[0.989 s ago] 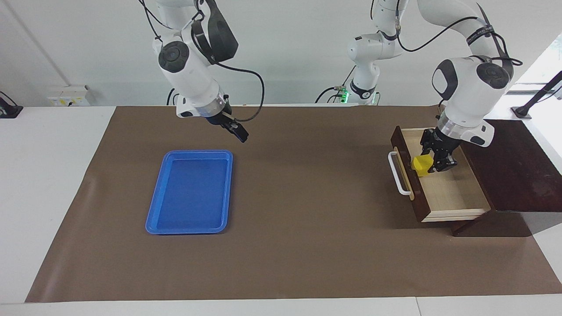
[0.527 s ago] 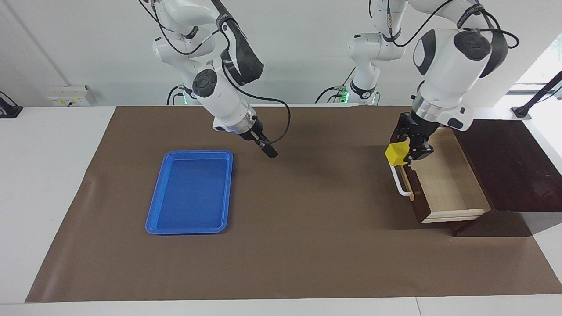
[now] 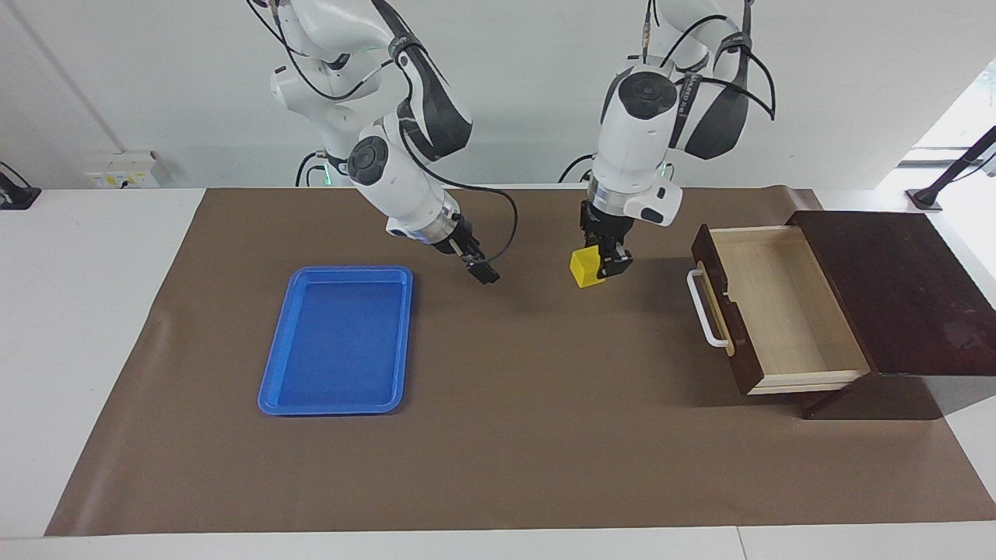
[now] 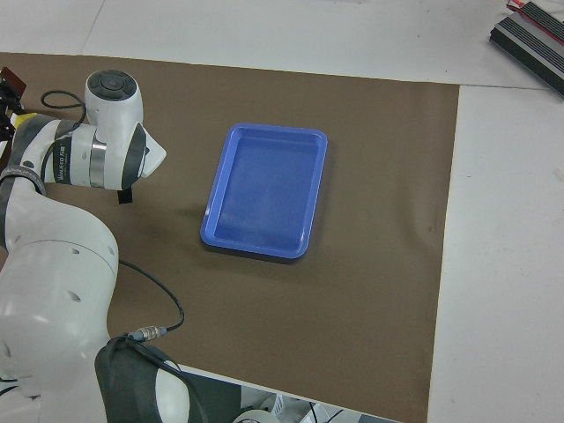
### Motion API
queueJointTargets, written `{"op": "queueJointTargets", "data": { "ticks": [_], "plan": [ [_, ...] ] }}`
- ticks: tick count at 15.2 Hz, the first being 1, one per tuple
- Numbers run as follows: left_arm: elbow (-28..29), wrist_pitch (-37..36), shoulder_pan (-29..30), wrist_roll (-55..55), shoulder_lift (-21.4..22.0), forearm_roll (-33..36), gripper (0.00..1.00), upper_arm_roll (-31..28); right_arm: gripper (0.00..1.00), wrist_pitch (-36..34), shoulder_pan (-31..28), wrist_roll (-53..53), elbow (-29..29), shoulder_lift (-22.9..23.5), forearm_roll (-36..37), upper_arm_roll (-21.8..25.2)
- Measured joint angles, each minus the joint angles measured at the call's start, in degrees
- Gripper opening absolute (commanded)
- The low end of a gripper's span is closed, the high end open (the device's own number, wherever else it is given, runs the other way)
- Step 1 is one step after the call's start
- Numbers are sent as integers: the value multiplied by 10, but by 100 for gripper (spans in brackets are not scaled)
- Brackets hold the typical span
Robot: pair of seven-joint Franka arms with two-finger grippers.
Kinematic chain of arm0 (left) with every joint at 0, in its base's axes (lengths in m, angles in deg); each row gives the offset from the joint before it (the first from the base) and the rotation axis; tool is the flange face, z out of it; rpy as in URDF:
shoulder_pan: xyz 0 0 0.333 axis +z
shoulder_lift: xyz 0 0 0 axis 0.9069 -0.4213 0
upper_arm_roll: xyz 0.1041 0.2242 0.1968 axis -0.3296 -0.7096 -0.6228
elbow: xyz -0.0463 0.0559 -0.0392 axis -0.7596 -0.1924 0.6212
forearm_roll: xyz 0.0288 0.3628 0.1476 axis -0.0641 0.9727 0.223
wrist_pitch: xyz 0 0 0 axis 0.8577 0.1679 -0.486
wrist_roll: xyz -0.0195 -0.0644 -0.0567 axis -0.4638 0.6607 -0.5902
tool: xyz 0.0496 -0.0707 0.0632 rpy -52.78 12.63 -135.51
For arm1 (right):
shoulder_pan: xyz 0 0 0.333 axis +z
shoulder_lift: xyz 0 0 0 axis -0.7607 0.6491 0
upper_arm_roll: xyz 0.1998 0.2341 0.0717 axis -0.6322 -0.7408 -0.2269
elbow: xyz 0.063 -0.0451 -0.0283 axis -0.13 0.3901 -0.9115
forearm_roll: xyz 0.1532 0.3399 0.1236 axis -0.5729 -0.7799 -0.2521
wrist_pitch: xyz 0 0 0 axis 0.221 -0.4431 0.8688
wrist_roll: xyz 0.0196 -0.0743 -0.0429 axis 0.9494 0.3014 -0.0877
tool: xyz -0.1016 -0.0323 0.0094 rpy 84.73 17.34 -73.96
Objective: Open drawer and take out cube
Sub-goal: 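Bring the cube to the right gripper and close the right gripper on it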
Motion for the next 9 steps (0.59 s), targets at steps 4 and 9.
{"op": "queueJointTargets", "data": {
  "ticks": [4,9],
  "plan": [
    [15,18,-20,32,0,0,0,0,100,10,1,0,-35,56,-54,0],
    [29,42,-35,57,0,0,0,0,100,10,9,1,-74,95,-104,-1]
  ]
}}
